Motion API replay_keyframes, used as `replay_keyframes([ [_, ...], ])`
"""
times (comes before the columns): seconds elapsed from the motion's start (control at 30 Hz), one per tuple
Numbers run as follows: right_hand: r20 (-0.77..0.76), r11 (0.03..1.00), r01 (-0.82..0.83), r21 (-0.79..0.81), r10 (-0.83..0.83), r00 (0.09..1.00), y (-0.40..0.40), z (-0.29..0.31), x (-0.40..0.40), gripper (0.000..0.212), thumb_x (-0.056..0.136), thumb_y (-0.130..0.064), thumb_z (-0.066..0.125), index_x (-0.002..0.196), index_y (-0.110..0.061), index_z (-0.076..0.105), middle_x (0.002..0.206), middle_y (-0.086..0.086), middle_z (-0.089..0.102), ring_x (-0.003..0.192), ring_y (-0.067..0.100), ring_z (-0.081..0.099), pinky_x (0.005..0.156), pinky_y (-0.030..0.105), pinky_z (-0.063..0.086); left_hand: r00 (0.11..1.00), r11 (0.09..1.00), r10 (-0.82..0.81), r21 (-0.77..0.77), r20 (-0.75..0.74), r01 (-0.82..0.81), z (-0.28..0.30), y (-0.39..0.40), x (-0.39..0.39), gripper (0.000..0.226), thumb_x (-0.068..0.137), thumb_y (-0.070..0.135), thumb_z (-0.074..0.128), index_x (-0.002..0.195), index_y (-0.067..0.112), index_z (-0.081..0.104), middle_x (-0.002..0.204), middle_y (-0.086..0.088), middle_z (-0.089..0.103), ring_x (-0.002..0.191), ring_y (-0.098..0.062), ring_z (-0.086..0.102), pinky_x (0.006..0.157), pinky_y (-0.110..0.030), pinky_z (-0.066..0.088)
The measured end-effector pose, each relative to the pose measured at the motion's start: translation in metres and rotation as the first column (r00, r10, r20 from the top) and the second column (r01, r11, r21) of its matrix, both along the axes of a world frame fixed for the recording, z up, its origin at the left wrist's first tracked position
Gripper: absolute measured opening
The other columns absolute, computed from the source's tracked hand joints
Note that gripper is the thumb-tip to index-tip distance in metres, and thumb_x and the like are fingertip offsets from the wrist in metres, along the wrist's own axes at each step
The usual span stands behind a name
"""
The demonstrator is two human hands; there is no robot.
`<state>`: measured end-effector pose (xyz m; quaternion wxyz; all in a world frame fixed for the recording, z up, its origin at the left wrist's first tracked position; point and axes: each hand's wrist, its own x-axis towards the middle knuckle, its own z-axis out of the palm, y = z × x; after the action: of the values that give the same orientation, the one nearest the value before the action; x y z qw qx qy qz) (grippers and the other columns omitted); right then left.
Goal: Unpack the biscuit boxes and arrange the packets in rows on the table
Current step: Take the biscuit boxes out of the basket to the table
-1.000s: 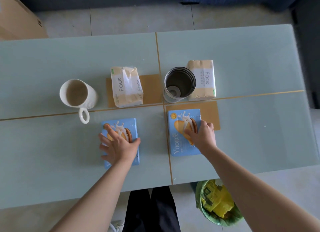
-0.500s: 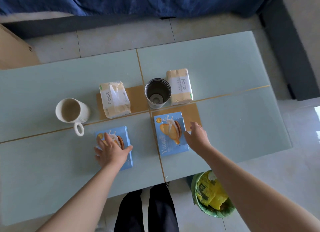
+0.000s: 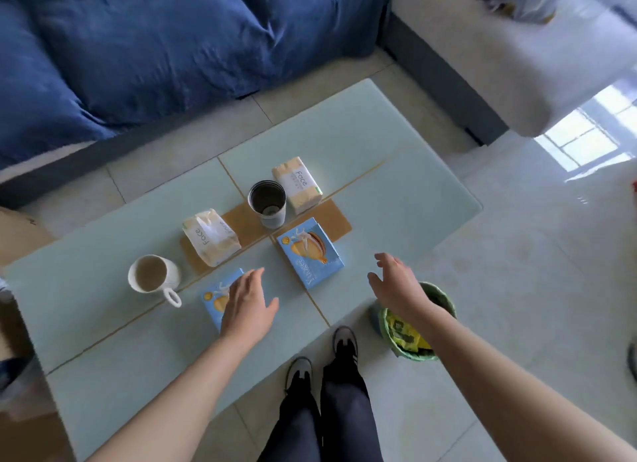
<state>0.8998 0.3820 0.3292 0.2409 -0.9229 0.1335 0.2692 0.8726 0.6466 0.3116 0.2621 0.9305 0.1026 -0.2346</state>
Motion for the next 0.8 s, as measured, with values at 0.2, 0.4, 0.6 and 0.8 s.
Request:
replay_keyframes([
  [0.2, 0.07, 0.985, 0.171, -0.026, -0.169, 0.983, -0.027, 0.05, -0.081, 0.047, 0.095, -0.027, 0.048, 0.14, -0.011, 0.044, 0.138, 0.01, 0.052, 0.127, 0.027, 0.048, 0.102, 0.034, 0.039, 0.978, 0.981, -0.191, 0.0, 0.084, 0.192, 0.05, -0.022, -0.019, 0.051, 0.093, 0.019, 0.058, 0.141, 0.011, 0.042, 0.136, -0.011, 0.052, 0.13, -0.028, 0.04, 0.105, -0.038, 0.034],
  [0.4, 0.133, 0.966, 0.249, -0.074, -0.238, 0.962, -0.046, 0.09, -0.174, 0.039, 0.097, -0.03, 0.048, 0.131, -0.012, 0.047, 0.125, 0.009, 0.053, 0.113, 0.028, 0.05, 0.091, 0.036, 0.043, 0.889, 0.9, -0.433, 0.012, 0.152, 0.436, 0.083, -0.078, -0.042, 0.04, 0.094, 0.02, 0.055, 0.132, 0.012, 0.052, 0.126, -0.006, 0.06, 0.124, -0.024, 0.045, 0.097, -0.037, 0.042],
  [0.6, 0.174, 0.89, 0.449, -0.076, -0.432, 0.885, -0.068, 0.11, -0.27, 0.039, 0.097, -0.025, 0.046, 0.133, -0.011, 0.046, 0.129, 0.008, 0.052, 0.12, 0.025, 0.045, 0.099, 0.034, 0.038, 0.734, 0.752, -0.639, -0.016, 0.23, 0.659, 0.104, -0.159, -0.095, 0.033, 0.091, 0.017, 0.058, 0.124, 0.01, 0.06, 0.114, -0.007, 0.065, 0.115, -0.026, 0.051, 0.094, -0.037, 0.044],
  [0.8, 0.149, 0.753, 0.656, -0.042, -0.645, 0.749, -0.093, 0.115, -0.371, 0.045, 0.099, -0.029, 0.043, 0.141, -0.012, 0.039, 0.139, 0.004, 0.047, 0.13, 0.022, 0.04, 0.105, 0.033, 0.036, 0.469, 0.496, -0.827, 0.009, 0.31, 0.868, 0.119, -0.225, -0.18, 0.027, 0.094, 0.021, 0.056, 0.119, 0.013, 0.063, 0.11, -0.002, 0.067, 0.112, -0.022, 0.055, 0.091, -0.04, 0.048],
])
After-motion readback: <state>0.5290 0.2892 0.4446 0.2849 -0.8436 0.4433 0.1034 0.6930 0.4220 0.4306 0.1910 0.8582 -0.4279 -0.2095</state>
